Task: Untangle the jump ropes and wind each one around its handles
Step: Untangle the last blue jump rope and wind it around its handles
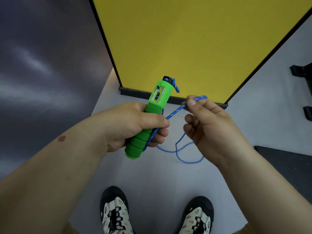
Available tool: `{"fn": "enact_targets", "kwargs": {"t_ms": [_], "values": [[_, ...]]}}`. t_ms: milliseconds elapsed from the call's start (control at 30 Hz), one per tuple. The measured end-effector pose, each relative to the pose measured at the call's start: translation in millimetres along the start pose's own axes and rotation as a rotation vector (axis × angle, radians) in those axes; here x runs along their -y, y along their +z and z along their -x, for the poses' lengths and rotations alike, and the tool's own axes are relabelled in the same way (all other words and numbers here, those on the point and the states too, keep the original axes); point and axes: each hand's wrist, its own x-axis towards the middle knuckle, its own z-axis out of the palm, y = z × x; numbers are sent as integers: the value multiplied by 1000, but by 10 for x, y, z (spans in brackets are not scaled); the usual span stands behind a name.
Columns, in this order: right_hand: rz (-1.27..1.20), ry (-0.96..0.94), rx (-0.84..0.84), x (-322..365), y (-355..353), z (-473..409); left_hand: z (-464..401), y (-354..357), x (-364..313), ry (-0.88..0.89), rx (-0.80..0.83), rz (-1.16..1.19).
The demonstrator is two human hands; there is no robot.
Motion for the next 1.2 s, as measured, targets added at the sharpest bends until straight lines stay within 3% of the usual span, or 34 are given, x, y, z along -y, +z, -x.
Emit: {"fn": "enact_targets", "kwargs": {"t_ms": [167,433,800,1067,1200], "values": [[-71,-11,-77,63,-50,-27,-2,2,3,6,14,-3],[113,63,192,-110,77,105,-2,29,1,6,-2,1],[-97,-16,-94,84,-69,-43,-5,0,9,3,10,-5],[61,113,179,-91,70,94,-3,28,8,13,-7,-14],[35,79,124,-71,57,66,-4,23,11,1,-11,-4]]}}
